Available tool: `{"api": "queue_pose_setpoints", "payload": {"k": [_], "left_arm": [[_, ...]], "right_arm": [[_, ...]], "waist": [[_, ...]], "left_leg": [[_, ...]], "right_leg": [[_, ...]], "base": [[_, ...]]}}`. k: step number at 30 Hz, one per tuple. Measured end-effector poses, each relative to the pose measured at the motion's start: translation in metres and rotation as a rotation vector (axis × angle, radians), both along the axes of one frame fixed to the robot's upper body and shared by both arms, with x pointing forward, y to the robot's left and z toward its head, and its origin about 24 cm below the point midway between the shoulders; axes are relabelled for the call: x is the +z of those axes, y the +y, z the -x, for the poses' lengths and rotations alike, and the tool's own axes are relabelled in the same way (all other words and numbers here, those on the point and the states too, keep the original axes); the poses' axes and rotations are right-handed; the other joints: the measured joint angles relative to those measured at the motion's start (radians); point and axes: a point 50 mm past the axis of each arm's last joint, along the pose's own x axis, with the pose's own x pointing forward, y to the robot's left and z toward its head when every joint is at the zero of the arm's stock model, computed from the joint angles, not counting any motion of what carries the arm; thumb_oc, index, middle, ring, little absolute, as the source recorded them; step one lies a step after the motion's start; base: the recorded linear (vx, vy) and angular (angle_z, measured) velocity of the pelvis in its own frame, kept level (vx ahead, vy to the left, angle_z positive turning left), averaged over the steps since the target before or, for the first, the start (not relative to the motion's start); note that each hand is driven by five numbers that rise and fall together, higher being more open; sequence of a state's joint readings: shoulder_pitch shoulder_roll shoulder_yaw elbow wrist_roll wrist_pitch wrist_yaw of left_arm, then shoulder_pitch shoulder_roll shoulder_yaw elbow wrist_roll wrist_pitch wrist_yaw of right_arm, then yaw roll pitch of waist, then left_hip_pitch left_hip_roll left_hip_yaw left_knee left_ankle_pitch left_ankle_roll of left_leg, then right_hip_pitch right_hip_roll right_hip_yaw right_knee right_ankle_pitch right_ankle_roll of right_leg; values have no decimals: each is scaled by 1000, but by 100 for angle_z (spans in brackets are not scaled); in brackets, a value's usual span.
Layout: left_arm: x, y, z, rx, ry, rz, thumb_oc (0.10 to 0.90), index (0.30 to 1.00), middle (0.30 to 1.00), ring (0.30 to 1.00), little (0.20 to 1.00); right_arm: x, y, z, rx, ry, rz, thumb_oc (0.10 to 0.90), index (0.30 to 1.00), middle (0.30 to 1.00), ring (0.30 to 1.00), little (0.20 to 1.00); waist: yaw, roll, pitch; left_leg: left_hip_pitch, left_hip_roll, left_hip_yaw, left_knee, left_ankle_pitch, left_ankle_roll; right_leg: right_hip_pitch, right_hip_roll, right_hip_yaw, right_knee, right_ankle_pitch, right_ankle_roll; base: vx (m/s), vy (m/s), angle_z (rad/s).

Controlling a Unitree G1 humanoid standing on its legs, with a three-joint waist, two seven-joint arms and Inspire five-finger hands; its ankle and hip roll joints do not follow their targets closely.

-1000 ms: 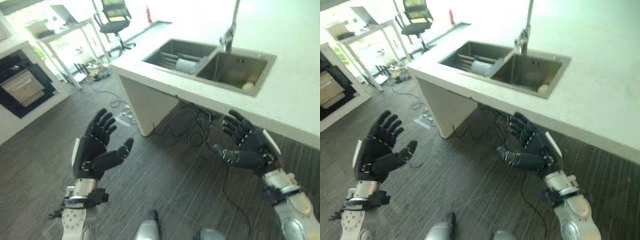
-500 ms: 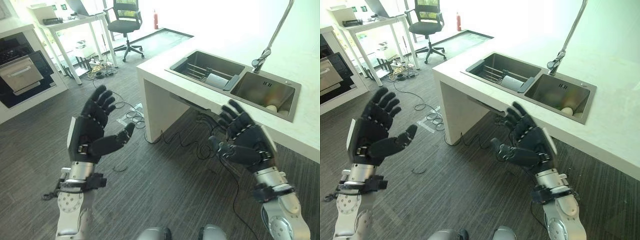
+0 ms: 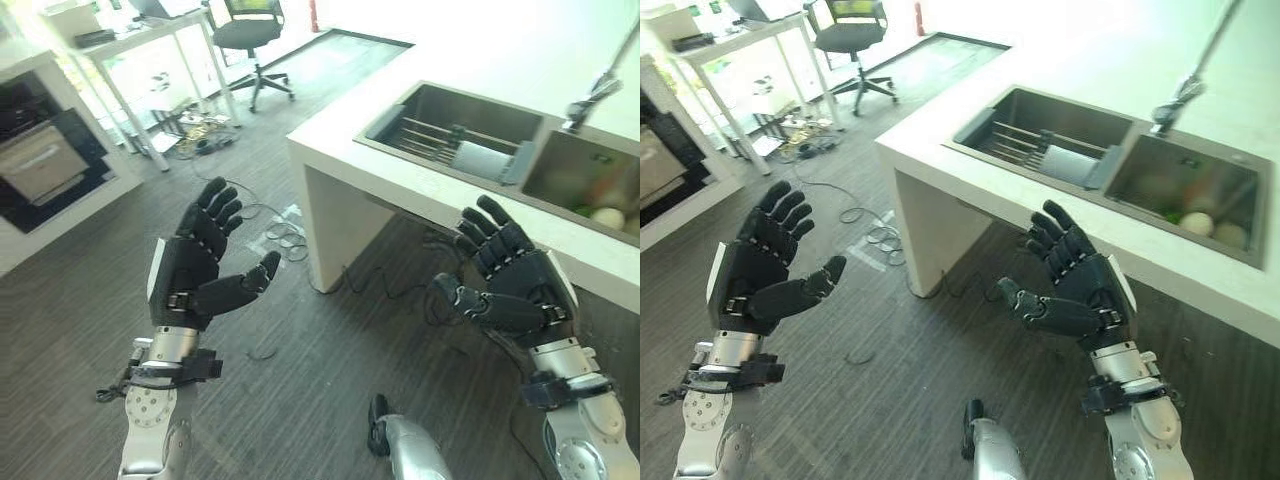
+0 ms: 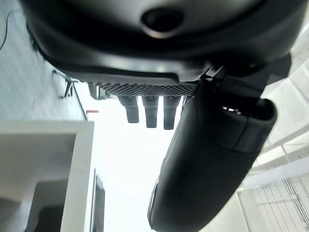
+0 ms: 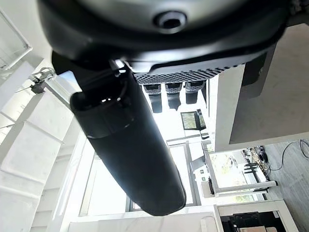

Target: Place the dishes in the dishwasher.

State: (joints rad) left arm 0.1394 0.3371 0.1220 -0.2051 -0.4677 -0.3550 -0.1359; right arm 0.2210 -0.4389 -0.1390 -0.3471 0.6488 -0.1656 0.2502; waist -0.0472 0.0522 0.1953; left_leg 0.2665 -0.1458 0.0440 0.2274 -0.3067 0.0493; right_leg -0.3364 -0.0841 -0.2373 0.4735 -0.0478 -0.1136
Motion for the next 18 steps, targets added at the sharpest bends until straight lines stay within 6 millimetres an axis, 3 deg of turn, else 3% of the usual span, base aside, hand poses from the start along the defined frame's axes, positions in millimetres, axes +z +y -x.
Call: {"api": "queue_pose_setpoints", "payload": {"k": [2, 4, 5, 7, 8, 9, 10, 11, 12, 13, 14, 15, 18], "left_arm": [[2, -1, 1, -4, -8, -4, 800, 900, 900, 900, 900], [5, -2, 2, -8, -22, -5, 800, 900, 900, 900, 900], [8, -3, 3, -15, -35, -8, 800, 900, 900, 900, 900], [9, -3, 3, -21, -38, -12, 800, 900, 900, 900, 900], [9, -3, 3, -21, -42, -12, 800, 900, 900, 900, 900], [8, -2, 4, -16, -35, -15, 800, 900, 900, 900, 900], [4, 0, 7, -13, -15, -17, 800, 900, 900, 900, 900], [1, 2, 10, -18, 3, -9, 800, 900, 900, 900, 900], [-1, 4, 14, -22, 14, -7, 800, 900, 900, 900, 900], [0, 5, 14, -18, 2, -8, 800, 900, 900, 900, 900], [1, 7, 15, -7, -4, -10, 800, 900, 900, 900, 900], [0, 9, 15, 3, -3, -6, 800, 900, 900, 900, 900], [3, 9, 12, 20, -21, 3, 800, 900, 900, 900, 900]], "right_arm": [[5, -2, -2, 6, -10, 30, 800, 900, 900, 900, 900], [6, -5, -1, 2, -8, 44, 800, 900, 900, 900, 900], [3, -6, 1, -7, 2, 41, 800, 900, 900, 900, 900], [4, -10, 3, -30, -7, 33, 800, 900, 900, 900, 900], [6, -12, 1, -43, -22, 29, 800, 900, 900, 900, 900], [8, -11, -1, -44, -30, 21, 800, 900, 900, 900, 900], [10, -9, -4, -47, -43, 7, 800, 900, 900, 900, 900], [13, -6, -7, -43, -53, 4, 800, 900, 900, 900, 900], [18, -4, -10, -43, -83, -5, 800, 900, 900, 900, 900], [22, -3, -11, -41, -101, -5, 800, 900, 900, 900, 900], [21, 0, -13, -40, -93, 3, 800, 900, 900, 900, 900], [16, -2, -11, -43, -52, 11, 800, 900, 900, 900, 900], [12, -6, -9, -55, -12, 38, 800, 900, 900, 900, 900]], "waist": [[0, 1, -9], [0, -8, -43], [14, -45, -48], [20, -89, -48], [29, -114, -38], [27, -134, -26], [27, -158, -13], [28, -154, -14], [22, -123, -16], [25, -93, -17], [27, -49, -16], [27, -44, -15], [24, -43, -19]], "left_leg": [[-2, 30, 45, 98, 83, -117], [-10, 55, 62, 167, 139, -143], [-57, 50, 65, 278, 204, -188], [-215, 56, 75, 515, 200, -182], [-347, 68, 77, 657, 173, -143], [-429, 80, 91, 680, 146, -123], [-509, 113, 103, 542, 122, -73], [-498, 124, 98, 360, 126, -55], [-484, 134, 54, 72, 187, -40], [-517, 142, 9, 24, 191, -43], [-581, 141, -118, 32, 206, -67], [-580, 135, -147, 39, 217, -70], [-502, 122, -79, 98, 231, -47]], "right_leg": [[79, 22, -2, -24, -61, -4], [129, 56, 11, -44, -112, -19], [155, 52, 41, -58, -121, -30], [190, 50, 82, -93, -127, -33], [206, 49, 102, -121, -124, -30], [232, 46, 108, -140, -121, -25], [316, 55, 119, -195, -123, -2], [367, 69, 122, -227, -121, 8], [405, 97, 125, -222, -138, 38], [409, 120, 125, -217, -145, 49], [405, 152, 151, -215, -160, 71], [408, 150, 169, -206, -171, 88], [422, 109, 171, -183, -203, 130]], "base": [[390, -285, -10], [261, -222, -31], [134, -125, -44], [150, -112, -39], [165, -42, -32], [283, 67, -42], [295, 155, -43], [310, 329, -63], [259, 348, -71], [371, 472, -96], [305, 351, -101], [290, 369, -95], [190, 235, -76]]}}
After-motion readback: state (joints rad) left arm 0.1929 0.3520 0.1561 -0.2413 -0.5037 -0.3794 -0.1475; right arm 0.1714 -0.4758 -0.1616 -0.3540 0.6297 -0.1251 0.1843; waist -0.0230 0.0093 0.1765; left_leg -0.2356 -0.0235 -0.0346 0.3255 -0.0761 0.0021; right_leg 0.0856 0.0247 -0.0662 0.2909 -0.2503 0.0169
